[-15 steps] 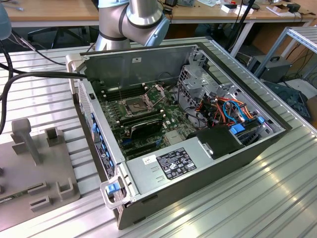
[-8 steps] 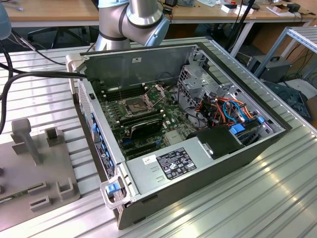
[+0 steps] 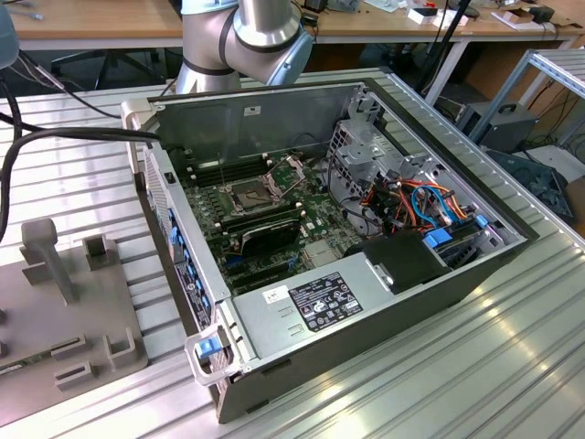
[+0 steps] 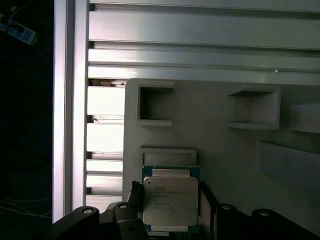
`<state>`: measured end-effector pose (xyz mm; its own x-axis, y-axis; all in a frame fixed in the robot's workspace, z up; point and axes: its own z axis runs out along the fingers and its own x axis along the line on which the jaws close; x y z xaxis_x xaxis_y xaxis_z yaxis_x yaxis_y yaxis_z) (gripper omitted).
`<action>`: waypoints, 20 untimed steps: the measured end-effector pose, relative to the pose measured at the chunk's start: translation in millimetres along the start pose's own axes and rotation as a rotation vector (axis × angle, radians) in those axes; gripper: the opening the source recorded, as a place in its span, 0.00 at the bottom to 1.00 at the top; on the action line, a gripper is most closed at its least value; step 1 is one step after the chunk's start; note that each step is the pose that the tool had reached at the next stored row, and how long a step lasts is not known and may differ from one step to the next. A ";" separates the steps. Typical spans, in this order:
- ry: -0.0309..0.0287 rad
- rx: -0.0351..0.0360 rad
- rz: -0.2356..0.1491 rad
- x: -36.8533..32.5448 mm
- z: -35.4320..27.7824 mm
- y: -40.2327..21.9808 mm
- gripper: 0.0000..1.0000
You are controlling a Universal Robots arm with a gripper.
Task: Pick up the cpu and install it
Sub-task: 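Pick up the cpu and move it towards the insertion slot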
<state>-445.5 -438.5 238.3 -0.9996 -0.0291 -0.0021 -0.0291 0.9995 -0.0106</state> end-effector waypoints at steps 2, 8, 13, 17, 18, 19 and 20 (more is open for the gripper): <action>-0.0001 -0.0001 0.000 0.0 -1.4 0.0 0.55; 0.0000 0.0000 0.000 0.0 -6.7 -0.1 0.55; 0.0000 -0.0001 0.000 0.0 -9.4 -0.1 0.55; -0.0001 0.0000 0.000 0.0 -9.9 -0.1 0.55; -0.0001 -0.0001 0.000 0.0 -9.9 -0.1 0.55; -0.0001 -0.0001 0.000 0.0 -9.9 -0.1 0.55; 0.0000 -0.0001 0.000 0.0 -10.0 -0.1 0.55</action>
<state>-445.5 -438.5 248.4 -0.9996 -0.0291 -0.0022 -0.0291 0.9995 -0.0105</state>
